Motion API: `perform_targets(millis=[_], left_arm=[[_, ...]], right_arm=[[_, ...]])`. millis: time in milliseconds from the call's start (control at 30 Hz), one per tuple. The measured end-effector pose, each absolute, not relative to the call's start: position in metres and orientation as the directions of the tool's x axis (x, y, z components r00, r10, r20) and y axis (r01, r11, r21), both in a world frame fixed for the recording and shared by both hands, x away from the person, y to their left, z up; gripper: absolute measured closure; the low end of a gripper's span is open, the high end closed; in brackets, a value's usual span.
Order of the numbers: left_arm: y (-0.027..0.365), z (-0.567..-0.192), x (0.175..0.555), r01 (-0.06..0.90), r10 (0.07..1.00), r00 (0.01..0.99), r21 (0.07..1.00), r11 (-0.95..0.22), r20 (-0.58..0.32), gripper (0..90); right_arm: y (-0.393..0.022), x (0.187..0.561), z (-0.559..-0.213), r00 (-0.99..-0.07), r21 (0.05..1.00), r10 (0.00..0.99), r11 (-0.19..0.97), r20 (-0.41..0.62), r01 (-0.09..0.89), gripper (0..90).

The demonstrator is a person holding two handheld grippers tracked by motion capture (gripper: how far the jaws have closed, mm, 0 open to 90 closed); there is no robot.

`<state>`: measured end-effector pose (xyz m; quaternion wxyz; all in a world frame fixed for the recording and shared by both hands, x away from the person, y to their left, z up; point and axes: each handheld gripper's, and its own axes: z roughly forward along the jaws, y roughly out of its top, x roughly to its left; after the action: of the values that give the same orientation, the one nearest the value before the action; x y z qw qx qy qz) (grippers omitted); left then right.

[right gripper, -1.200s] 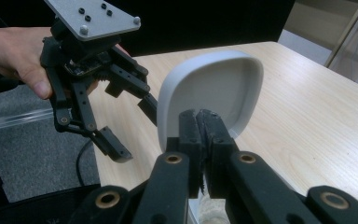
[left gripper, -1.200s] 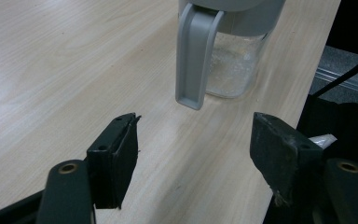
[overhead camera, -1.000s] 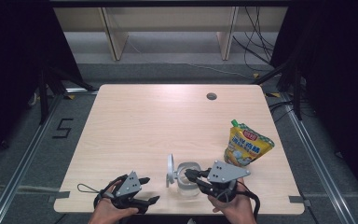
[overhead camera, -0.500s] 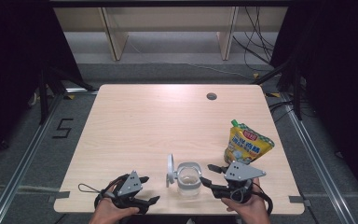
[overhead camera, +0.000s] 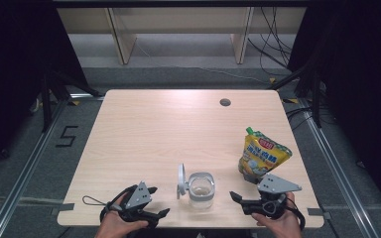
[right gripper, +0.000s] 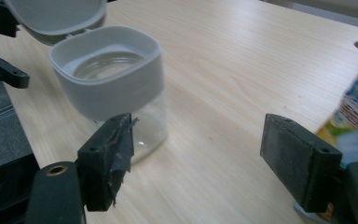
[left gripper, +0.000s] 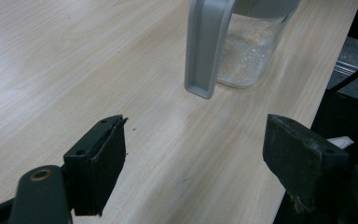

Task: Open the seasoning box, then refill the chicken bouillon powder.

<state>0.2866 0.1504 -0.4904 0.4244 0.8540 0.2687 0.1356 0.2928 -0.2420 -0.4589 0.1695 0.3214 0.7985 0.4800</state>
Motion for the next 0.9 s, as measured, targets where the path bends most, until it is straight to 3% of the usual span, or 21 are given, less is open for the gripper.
perform_targets(millis=[67,367,400,600,667,700,733,867,900], left_arm=[[0.15,-0.491,0.286,0.353,0.583,0.812,0.807,-0.473,-0.014,20.6],[0.149,-0.491,0.285,0.35,0.583,0.812,0.809,-0.472,-0.011,20.5],[0.15,-0.49,0.285,0.35,0.582,0.813,0.808,-0.474,-0.011,20.4],[0.15,-0.49,0.285,0.355,0.577,0.817,0.801,-0.482,-0.014,20.5],[0.149,-0.491,0.285,0.352,0.58,0.814,0.805,-0.477,-0.012,20.5],[0.148,-0.491,0.285,0.351,0.581,0.814,0.806,-0.476,-0.012,20.5],[0.148,-0.491,0.285,0.352,0.581,0.814,0.806,-0.475,-0.014,20.5],[0.149,-0.492,0.285,0.354,0.589,0.808,0.813,-0.463,-0.016,20.5],[0.149,-0.491,0.285,0.36,0.585,0.811,0.805,-0.472,-0.019,20.5]], right_arm=[[-0.252,0.292,-0.462,-0.698,0.874,0.714,0.3,0.059,0.381,21.8],[-0.272,0.289,-0.464,-0.649,0.886,0.76,0.273,0.041,0.375,22.9],[-0.275,0.286,-0.464,-0.624,0.877,0.777,0.243,0.08,0.414,23.3],[-0.286,0.287,-0.468,-0.594,0.873,0.799,0.222,0.093,0.435,23.2],[-0.291,0.288,-0.47,-0.575,0.872,0.813,0.213,0.092,0.441,22.3],[-0.295,0.292,-0.472,-0.575,0.884,0.817,0.235,0.045,0.403,21.7],[-0.297,0.292,-0.472,-0.554,0.876,0.828,0.197,0.091,0.439,20.7],[-0.302,0.296,-0.477,-0.549,0.882,0.833,0.207,0.068,0.424,20.3],[-0.301,0.293,-0.476,-0.53,0.866,0.841,0.183,0.106,0.465,20.3]])
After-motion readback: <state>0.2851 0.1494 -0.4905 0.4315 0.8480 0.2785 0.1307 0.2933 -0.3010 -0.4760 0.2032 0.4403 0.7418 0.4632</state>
